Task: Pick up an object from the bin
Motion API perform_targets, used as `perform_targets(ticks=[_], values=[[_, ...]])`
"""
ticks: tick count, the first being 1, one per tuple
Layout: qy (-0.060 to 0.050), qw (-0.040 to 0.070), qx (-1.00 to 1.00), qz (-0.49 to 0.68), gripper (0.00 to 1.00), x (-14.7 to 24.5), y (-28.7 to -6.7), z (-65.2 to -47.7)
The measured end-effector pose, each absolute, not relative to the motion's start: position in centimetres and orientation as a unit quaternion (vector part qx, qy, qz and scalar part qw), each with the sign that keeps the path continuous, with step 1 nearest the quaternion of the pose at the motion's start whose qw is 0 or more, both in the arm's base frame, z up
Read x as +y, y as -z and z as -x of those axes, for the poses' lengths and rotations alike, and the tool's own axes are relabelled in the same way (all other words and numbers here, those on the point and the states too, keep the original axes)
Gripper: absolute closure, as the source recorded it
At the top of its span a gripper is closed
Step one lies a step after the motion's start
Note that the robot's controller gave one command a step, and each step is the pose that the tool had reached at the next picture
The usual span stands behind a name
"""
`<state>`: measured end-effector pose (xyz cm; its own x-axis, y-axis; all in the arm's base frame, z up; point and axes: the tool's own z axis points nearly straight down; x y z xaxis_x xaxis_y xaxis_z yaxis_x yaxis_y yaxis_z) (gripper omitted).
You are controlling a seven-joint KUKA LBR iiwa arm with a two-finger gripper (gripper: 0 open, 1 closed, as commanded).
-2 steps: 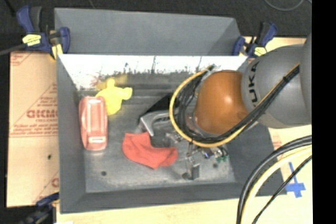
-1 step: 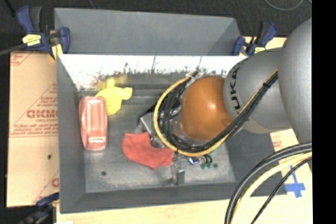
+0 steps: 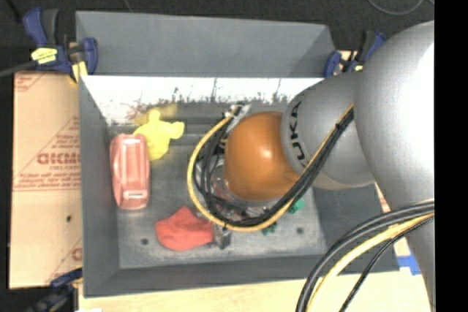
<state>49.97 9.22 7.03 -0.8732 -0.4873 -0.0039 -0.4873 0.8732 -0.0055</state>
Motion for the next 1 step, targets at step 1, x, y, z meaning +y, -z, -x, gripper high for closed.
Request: perform_targets(ticks=[1], values=[[0.002, 0.003, 0.968, 0.252, 1.0, 9.22, -7.03, -49.97]])
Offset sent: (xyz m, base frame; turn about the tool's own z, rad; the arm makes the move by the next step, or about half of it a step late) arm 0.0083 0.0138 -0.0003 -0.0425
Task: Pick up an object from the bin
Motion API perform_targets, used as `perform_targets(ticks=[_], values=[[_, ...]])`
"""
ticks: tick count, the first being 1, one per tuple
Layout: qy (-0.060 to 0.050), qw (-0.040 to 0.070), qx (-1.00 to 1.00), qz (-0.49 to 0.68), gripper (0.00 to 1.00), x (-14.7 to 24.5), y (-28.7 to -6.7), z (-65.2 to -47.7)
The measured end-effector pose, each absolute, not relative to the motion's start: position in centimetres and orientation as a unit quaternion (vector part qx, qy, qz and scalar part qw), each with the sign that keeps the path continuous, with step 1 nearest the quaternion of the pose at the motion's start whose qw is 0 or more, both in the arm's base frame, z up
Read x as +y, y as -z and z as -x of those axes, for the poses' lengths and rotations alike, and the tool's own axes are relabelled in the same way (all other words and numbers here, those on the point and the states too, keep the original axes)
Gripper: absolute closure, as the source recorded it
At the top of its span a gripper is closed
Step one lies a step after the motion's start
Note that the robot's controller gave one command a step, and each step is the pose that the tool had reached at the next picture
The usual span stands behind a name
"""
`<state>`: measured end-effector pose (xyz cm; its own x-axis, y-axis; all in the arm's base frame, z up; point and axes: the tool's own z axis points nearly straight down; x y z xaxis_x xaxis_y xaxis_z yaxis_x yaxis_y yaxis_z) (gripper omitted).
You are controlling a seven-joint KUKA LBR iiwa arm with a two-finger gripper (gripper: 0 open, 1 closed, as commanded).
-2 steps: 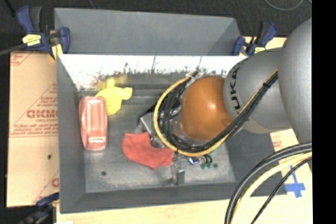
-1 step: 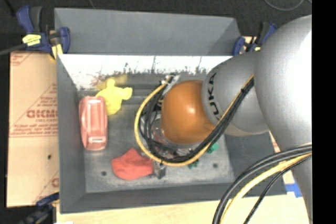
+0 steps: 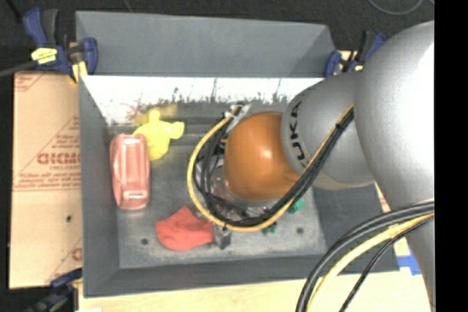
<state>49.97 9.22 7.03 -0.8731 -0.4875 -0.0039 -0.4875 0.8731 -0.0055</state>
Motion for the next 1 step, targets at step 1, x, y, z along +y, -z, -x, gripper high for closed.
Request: perform_targets(ticks=[1], values=[[0.002, 0.003, 0.968, 0.252, 1.0, 9.24, -7.03, -49.99]])
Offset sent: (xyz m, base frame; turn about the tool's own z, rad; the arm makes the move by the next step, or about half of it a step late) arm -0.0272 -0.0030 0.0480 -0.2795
